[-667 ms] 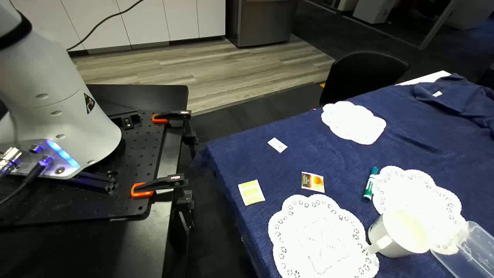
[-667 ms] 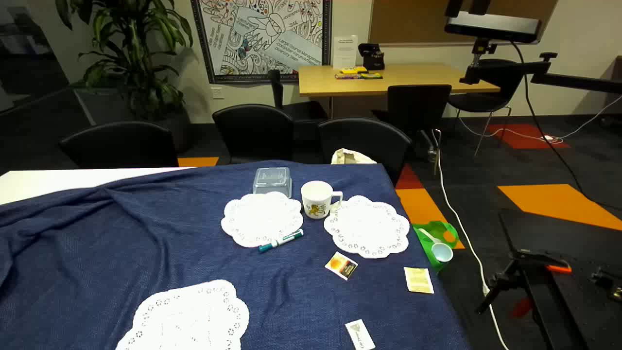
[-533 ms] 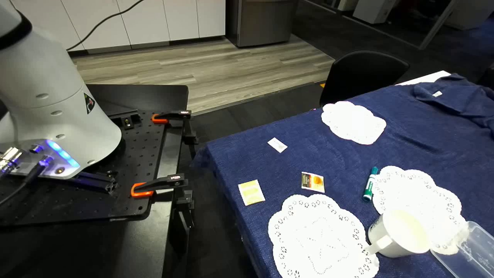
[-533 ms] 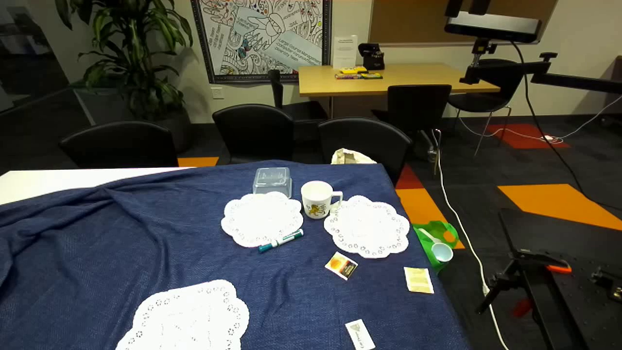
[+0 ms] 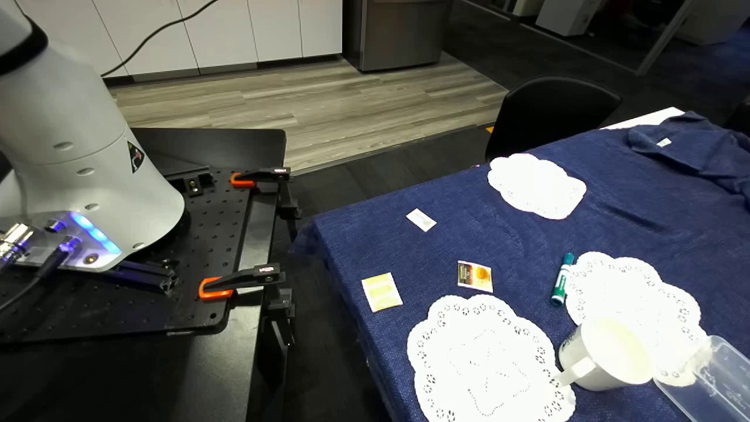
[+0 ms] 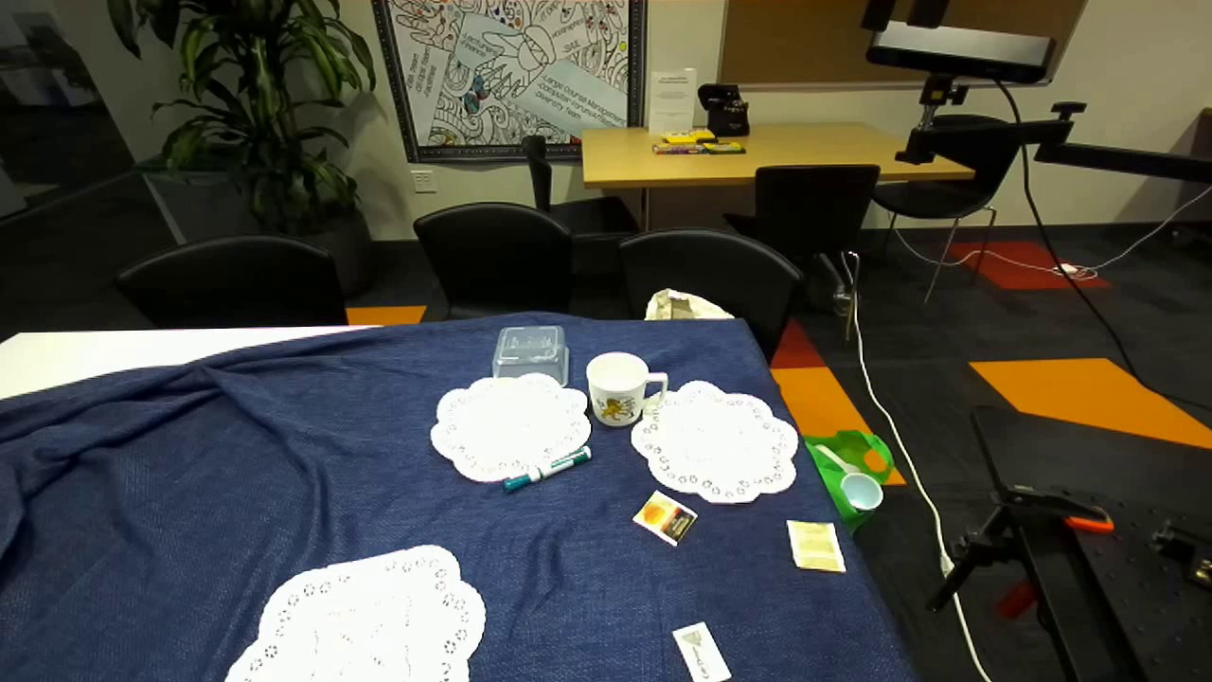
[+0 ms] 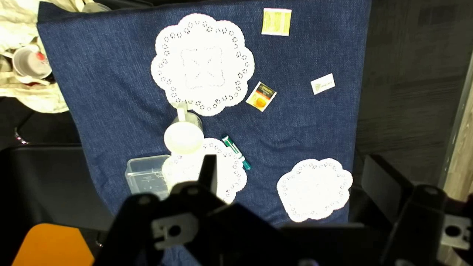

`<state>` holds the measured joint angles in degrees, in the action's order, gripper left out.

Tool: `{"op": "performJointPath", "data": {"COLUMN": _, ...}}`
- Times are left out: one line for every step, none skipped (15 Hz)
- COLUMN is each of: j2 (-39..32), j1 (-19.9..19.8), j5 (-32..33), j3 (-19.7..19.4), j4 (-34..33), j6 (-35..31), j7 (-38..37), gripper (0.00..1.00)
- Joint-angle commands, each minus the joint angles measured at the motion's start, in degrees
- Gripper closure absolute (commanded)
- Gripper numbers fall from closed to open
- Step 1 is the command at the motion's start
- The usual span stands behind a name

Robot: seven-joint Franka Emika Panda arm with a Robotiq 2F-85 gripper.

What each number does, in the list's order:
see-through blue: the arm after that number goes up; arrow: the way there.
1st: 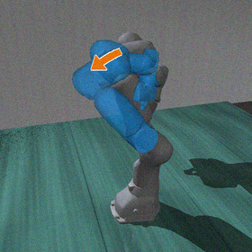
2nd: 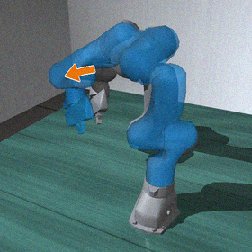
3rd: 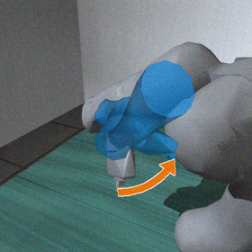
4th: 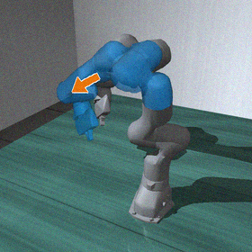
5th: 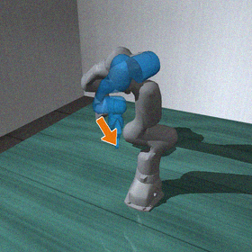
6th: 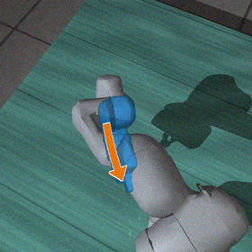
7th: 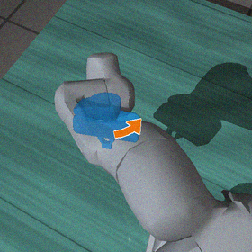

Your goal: Take the marker from the table and put in the white cup

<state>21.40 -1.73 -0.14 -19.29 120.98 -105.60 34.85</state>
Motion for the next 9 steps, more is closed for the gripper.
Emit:
{"op": "performJointPath", "data": {"j2": -1.40, "j1": -0.33, "j5": 0.27, "j3": 2.96, "j4": -0.67, "j6": -3.68, "j7": 1.31, "gripper": 0.00}}
{"op": "performJointPath", "data": {"j2": -2.02, "j1": 0.12, "j5": 0.27, "j3": 3.75, "j4": -0.76, "j6": -5.30, "j7": 1.69, "gripper": 0.00}}
{"op": "performJointPath", "data": {"j2": -2.74, "j1": 0.36, "j5": 0.45, "j3": 4.52, "j4": -1.03, "j6": -6.39, "j7": 1.93, "gripper": 0.00}}
{"op": "performJointPath", "data": {"j2": -3.80, "j1": 0.80, "j5": 0.74, "j3": 5.53, "j4": -1.34, "j6": -7.89, "j7": 2.21, "gripper": 0.00}}
{"op": "performJointPath", "data": {"j2": -4.93, "j1": 1.05, "j5": 1.01, "j3": 6.23, "j4": -1.68, "j6": -9.07, "j7": 2.88, "gripper": 0.00}}
{"op": "performJointPath", "data": {"j2": -6.09, "j1": 1.32, "j5": 1.01, "j3": 6.91, "j4": -2.00, "j6": -10.38, "j7": 3.62, "gripper": 0.00}}
{"op": "performJointPath", "data": {"j2": -7.76, "j1": 1.47, "j5": 0.82, "j3": 7.39, "j4": -2.60, "j6": -11.45, "j7": 4.66, "gripper": 0.00}}
{"op": "performJointPath", "data": {"j2": -9.35, "j1": 1.41, "j5": 0.95, "j3": 7.93, "j4": -3.18, "j6": -12.29, "j7": 5.67, "gripper": 0.00}}
{"op": "performJointPath", "data": {"j2": -10.81, "j1": 1.26, "j5": 1.27, "j3": 8.41, "j4": -3.22, "j6": -13.80, "j7": 6.44, "gripper": 0.00}}
